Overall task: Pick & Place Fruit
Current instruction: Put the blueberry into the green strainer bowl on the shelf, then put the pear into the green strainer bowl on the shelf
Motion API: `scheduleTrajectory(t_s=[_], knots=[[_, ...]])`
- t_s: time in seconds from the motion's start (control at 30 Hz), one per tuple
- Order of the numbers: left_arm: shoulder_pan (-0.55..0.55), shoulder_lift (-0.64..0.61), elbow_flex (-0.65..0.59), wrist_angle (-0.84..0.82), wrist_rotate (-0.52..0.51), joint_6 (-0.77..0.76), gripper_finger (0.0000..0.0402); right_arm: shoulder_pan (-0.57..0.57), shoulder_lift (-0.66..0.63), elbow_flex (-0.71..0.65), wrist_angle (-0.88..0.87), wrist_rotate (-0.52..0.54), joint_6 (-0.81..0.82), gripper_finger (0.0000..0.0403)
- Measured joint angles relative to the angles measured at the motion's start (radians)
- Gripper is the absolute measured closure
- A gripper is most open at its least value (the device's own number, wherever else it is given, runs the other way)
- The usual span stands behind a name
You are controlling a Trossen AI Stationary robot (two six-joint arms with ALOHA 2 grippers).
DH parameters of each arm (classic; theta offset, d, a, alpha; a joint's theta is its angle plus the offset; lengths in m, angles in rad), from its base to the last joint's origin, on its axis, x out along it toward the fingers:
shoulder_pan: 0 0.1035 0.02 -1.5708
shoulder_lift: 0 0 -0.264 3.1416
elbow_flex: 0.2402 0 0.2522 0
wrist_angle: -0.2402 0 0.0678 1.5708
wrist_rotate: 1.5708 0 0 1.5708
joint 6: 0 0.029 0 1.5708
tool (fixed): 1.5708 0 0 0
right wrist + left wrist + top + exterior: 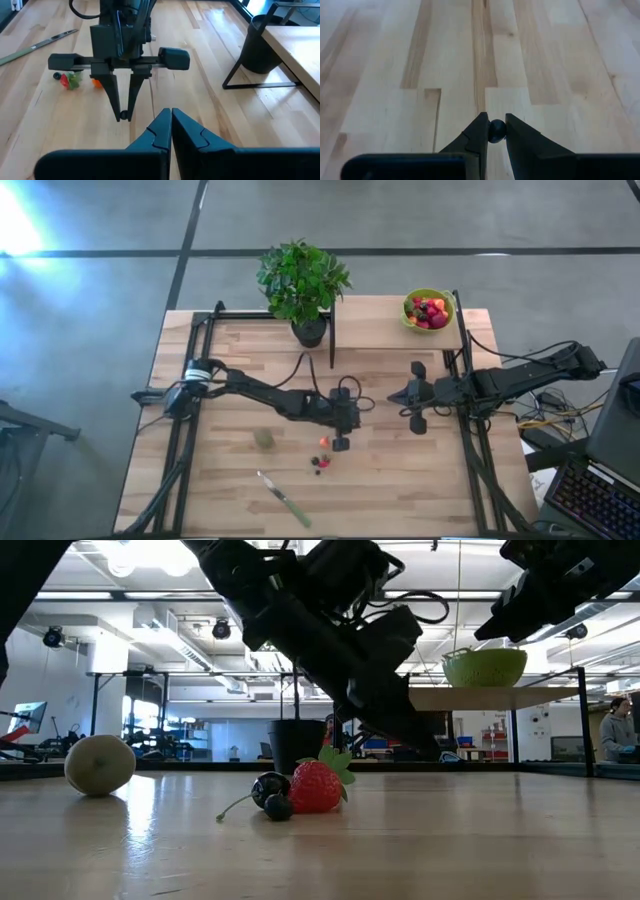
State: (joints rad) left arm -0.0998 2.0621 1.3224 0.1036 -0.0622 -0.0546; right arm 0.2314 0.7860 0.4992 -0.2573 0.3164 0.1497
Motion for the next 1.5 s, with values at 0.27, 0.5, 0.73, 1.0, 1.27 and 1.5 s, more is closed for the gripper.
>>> scheduleTrajectory(t_s=[0.27,0.5,0.73,1.0,1.27,1.5], knots=[[0.0,0.004,-0.001,-0.065,0.0,-0.01,0.0344,0.0,0.0,0.0,0.0,-0.001,0.003,0.0394],[-0.001,0.004,-0.001,-0.113,0.0,-0.027,0.0344,0.0,0.001,-0.002,0.0,-0.002,0.006,0.0394],[0.0,0.004,-0.001,-0.112,0.0,-0.032,0.0309,0.0,0.001,-0.002,0.0,-0.002,0.008,0.0394],[-0.001,-0.006,0.008,-0.17,0.001,-0.028,0.0226,0.0,0.001,-0.005,0.0,-0.002,0.008,0.0394],[-0.007,-0.117,0.093,-0.549,0.004,-0.097,0.0201,0.0,0.005,-0.007,0.072,-0.026,-0.013,0.0394],[-0.066,-0.3,-0.016,-0.548,-0.089,-0.159,0.0204,0.0,0.104,-0.014,0.264,-0.159,-0.172,0.0394]])
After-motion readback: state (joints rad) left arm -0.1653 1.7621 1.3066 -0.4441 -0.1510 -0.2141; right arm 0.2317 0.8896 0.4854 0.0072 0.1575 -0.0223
